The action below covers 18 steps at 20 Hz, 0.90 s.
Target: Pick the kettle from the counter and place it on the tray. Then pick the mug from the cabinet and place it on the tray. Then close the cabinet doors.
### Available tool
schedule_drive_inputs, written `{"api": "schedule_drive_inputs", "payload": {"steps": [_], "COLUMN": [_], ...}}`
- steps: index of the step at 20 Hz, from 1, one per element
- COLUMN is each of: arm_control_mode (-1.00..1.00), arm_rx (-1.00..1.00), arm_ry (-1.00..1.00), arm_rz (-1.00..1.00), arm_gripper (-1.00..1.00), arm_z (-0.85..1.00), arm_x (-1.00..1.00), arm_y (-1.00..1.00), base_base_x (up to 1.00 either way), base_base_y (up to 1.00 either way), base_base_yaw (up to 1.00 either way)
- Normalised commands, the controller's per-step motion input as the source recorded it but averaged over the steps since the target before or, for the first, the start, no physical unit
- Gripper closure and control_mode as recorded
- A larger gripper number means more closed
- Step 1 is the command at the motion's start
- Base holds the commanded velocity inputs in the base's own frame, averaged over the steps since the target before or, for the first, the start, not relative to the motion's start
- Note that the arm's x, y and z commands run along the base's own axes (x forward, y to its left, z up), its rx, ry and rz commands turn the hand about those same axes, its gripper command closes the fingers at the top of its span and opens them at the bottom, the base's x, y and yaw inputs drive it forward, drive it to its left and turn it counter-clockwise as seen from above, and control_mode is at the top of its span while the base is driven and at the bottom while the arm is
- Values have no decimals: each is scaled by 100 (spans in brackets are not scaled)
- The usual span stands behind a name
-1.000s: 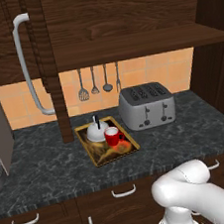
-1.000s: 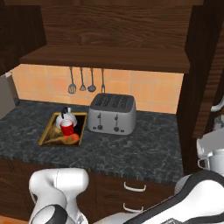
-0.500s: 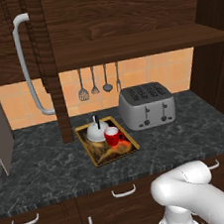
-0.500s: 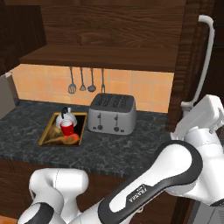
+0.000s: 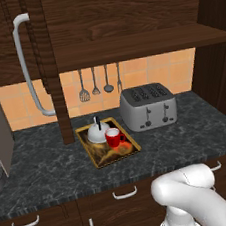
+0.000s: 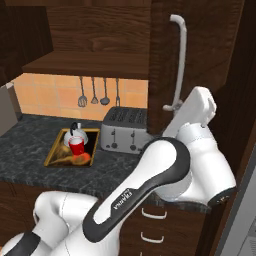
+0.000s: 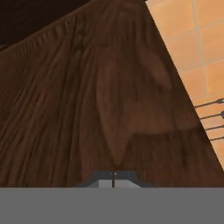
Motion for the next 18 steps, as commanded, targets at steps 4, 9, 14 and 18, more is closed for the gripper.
{"api": "schedule_drive_inputs", "payload": {"steps": [4,9,14,18], "arm_control_mode": [-100,-100,-100,-100], "arm_rx": [0,-1,-3,0], "arm_ry": [12,29,21,4], "arm_rz": [0,0,0,-1], "arm_gripper": [100,100,100,100], "arm_z": [52,21,-24,-20], "arm_x": [46,88,89,74], "arm_y": [52,5,7,34], "base_base_x": [0,0,0,0], "base_base_y": [0,0,0,0], "base_base_yaw": [0,0,0,0]}}
